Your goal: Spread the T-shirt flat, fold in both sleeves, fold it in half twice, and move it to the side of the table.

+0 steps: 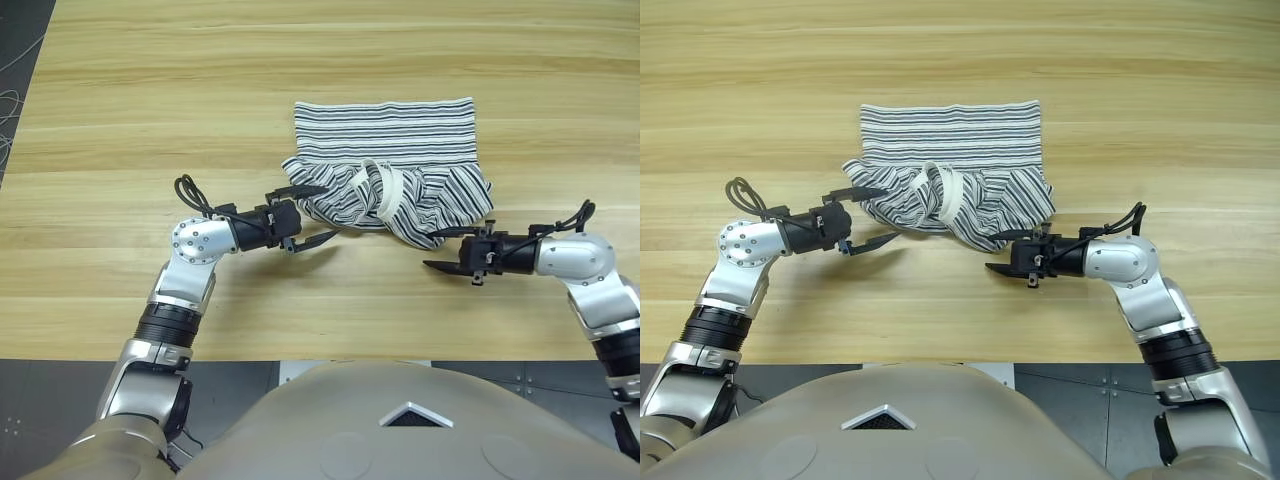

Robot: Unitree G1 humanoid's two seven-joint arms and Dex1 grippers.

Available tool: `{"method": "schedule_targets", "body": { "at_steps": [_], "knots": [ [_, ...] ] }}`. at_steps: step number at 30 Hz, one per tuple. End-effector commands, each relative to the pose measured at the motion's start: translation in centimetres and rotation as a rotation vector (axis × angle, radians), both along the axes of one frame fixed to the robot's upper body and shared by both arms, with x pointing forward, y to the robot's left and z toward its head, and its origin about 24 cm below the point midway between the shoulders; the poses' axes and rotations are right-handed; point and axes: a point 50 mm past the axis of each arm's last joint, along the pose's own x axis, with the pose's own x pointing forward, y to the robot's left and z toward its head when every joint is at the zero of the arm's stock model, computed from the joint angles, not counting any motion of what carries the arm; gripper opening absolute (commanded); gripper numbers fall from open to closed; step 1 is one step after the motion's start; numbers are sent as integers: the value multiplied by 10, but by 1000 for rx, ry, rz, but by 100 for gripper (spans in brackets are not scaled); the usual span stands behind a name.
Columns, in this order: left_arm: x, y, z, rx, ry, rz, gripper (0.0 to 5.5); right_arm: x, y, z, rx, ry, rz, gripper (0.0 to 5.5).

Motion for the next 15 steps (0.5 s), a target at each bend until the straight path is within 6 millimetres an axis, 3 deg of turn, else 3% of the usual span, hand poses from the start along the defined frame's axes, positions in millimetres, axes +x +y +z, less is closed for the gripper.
{"method": "schedule_targets", "body": {
  "at_steps": [1,8,12,15],
  "knots": [
    [3,3,1,24,-19,5,350,7,2,-2,0,-12,-51,229],
    [1,4,2,23,-19,3,350,-2,-5,-13,-74,50,-37,229],
    [1,5,3,23,-20,6,350,-15,-5,-10,-41,133,25,229],
    [0,5,4,22,-19,7,350,-11,-6,-4,-5,117,-3,229]
  ]
}}
